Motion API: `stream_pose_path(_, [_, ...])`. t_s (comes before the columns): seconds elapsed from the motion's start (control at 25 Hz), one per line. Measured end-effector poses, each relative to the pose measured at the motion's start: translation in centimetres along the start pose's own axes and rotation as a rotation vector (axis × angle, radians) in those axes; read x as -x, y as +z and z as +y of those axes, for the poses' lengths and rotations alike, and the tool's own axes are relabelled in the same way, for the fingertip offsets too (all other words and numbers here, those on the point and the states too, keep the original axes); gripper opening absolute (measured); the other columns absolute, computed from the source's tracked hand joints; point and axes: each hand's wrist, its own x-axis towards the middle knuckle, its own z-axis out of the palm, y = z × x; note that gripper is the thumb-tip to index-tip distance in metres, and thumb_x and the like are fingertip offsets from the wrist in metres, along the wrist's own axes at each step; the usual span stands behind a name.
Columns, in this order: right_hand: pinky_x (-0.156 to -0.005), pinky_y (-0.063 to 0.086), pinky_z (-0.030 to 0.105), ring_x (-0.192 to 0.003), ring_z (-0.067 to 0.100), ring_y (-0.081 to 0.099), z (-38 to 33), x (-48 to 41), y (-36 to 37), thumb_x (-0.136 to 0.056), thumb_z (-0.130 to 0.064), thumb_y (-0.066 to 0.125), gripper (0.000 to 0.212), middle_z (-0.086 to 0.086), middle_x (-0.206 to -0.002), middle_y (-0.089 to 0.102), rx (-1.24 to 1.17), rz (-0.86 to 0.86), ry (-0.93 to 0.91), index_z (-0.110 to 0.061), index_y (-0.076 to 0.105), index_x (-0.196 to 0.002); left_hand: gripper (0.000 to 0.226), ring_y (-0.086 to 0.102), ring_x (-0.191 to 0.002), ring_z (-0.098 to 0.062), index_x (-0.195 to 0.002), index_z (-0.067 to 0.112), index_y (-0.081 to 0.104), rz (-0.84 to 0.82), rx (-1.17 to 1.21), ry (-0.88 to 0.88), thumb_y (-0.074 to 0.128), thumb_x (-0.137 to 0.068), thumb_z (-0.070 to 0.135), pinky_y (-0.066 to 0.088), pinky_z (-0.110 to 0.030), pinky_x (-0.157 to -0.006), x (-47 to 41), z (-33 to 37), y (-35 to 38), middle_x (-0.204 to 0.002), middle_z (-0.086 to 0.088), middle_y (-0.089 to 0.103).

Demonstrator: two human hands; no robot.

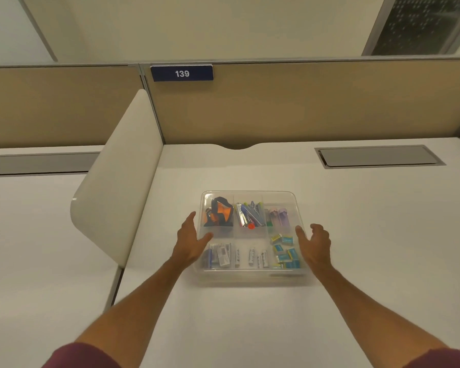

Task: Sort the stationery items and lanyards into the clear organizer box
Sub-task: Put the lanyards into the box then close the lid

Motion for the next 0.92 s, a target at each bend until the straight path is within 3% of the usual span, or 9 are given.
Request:
stream_pose_path(0.08, [-0.106,0.040,0.048,-0.132,0.034,0.041,-2.0,-1.8,-0.2,-0.086,-0.046,0.063,0.069,0.018,-0.141,0.044,0.191,-0.110,-0.115,-0.005,0.041,-0.137,0.089,0.038,-0.137,-0.030,-0.142,0.022,0.029,-0.061,-0.092,0.099,0.074,-0.071,0.050,0.034,-0.046,-0.112,-2.2,1.6,-0.4,-0.147,-0.006,0.040])
stream_pose_path(0.16, [-0.109,0.037,0.046,-0.137,0.031,0.036,-3.9,-3.6,-0.1,-0.079,-0.053,0.068,0.084,0.016,-0.147,0.038,0.346,-0.238,-0.221,-0.007,0.035,-0.141,0.112,0.018,-0.147,-0.031,-0.149,0.019,0.016,-0.161,-0.293,0.082,0.076,-0.064,0.059,0.023,-0.046,-0.118,-4.6,2.9,-0.4,-0.159,-0.007,0.018])
stream_pose_path(0.24, [-0.117,0.028,0.046,-0.146,0.029,0.020,-5.6,-5.3,0.1,-0.075,-0.057,0.071,0.104,0.014,-0.158,0.020,0.453,-0.350,-0.286,-0.007,0.017,-0.149,0.128,-0.002,-0.150,-0.029,-0.152,0.013,0.003,-0.259,-0.542,0.053,0.075,-0.060,0.065,0.011,-0.049,-0.120,-7.1,4.0,-0.2,-0.162,-0.008,-0.006])
stream_pose_path(0.32, [-0.121,0.019,0.046,-0.150,0.029,0.007,-6.8,-6.8,0.6,-0.071,-0.059,0.073,0.117,0.013,-0.161,0.005,0.507,-0.408,-0.309,-0.007,0.005,-0.152,0.139,-0.008,-0.150,-0.029,-0.152,0.010,-0.002,-0.354,-0.665,0.039,0.078,-0.054,0.067,0.008,-0.051,-0.121,-9.2,5.1,-0.4,-0.161,-0.009,-0.012])
stream_pose_path(0.56, [-0.122,0.008,0.051,-0.149,0.032,-0.011,-8.2,-8.9,1.7,-0.061,-0.063,0.077,0.137,0.016,-0.160,-0.016,0.714,-0.569,-0.298,-0.007,-0.010,-0.151,0.143,0.002,-0.150,-0.029,-0.151,0.008,0.000,-0.476,-0.838,0.024,0.085,-0.048,0.060,0.016,-0.048,-0.122,-10.8,6.1,-0.3,-0.162,-0.010,-0.002])
stream_pose_path(0.72, [-0.122,0.006,0.053,-0.148,0.035,-0.015,-8.8,-9.3,1.6,-0.062,-0.057,0.080,0.139,0.019,-0.158,-0.019,0.790,-0.639,-0.264,-0.005,-0.013,-0.150,0.134,0.031,-0.139,-0.026,-0.146,0.010,0.019,-0.406,-0.850,0.030,0.088,-0.042,0.058,0.035,-0.044,-0.113,-10.5,6.7,0.0,-0.149,-0.008,0.029])
stream_pose_path(0.92, [-0.121,0.013,0.052,-0.148,0.038,-0.007,-9.8,-9.0,1.4,-0.061,-0.048,0.085,0.139,0.023,-0.158,-0.012,0.903,-0.651,-0.296,-0.003,-0.011,-0.150,0.129,0.031,-0.139,-0.026,-0.146,0.013,0.021,-0.404,-0.814,0.043,0.089,-0.044,0.056,0.036,-0.044,-0.113,-10.3,6.7,0.0,-0.150,-0.008,0.028])
